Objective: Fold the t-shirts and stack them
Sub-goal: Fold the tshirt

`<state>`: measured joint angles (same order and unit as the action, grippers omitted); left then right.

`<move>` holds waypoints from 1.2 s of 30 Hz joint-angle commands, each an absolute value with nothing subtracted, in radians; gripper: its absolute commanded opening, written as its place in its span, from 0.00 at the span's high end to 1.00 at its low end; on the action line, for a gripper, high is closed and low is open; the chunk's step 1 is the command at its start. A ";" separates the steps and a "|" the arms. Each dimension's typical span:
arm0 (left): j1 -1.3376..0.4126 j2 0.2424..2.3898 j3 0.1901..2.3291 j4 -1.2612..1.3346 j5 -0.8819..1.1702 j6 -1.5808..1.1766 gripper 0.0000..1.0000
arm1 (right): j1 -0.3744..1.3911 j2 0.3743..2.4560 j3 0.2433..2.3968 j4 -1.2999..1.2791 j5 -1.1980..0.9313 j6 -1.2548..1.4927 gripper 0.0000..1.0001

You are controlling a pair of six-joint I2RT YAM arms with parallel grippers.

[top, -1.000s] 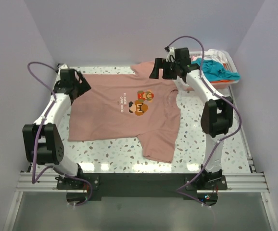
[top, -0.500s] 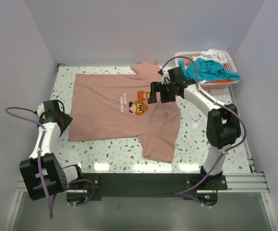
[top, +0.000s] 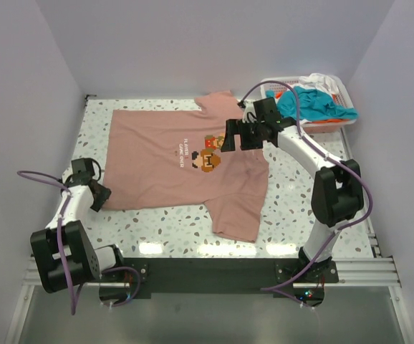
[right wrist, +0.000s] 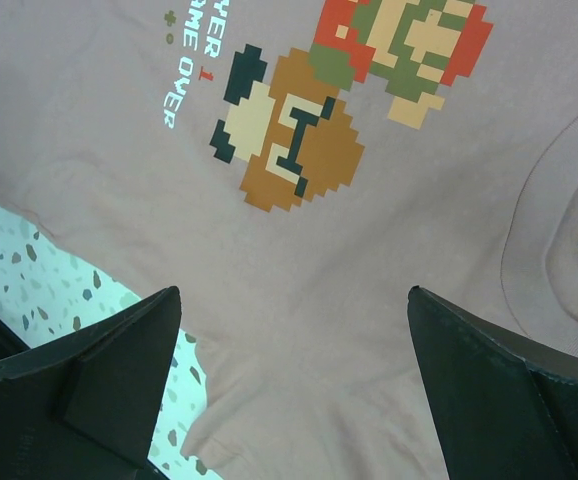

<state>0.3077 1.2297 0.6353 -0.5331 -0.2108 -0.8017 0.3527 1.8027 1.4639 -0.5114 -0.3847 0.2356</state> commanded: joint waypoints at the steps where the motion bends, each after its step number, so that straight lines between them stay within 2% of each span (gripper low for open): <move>1: 0.316 1.241 0.618 -0.535 -0.226 -0.818 0.59 | 0.351 1.756 1.468 -0.518 -0.387 0.239 0.01; 13: 0.316 1.273 0.578 -0.517 -0.222 -0.835 0.61 | 0.353 1.764 1.471 -0.545 -0.380 0.233 0.01; 16: 0.318 1.279 0.571 -0.508 -0.224 -0.831 0.68 | 0.351 1.761 1.462 -0.552 -0.376 0.233 0.01; 22: 0.318 1.273 0.568 -0.496 -0.221 -0.816 0.93 | 0.351 1.744 1.439 -0.587 -0.371 0.216 0.02; 25: 0.318 1.264 0.581 -0.491 -0.221 -0.796 1.00 | 0.351 1.727 1.424 -0.629 -0.351 0.192 0.02; 36: 0.318 1.181 0.646 -0.479 -0.262 -0.666 1.00 | 0.410 1.517 1.177 -0.750 -0.256 0.224 0.04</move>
<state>0.3077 1.2179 0.6010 -0.5140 -0.2249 -0.7311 0.3801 1.6112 1.2289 -0.6819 -0.2935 0.2016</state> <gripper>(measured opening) 0.063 0.966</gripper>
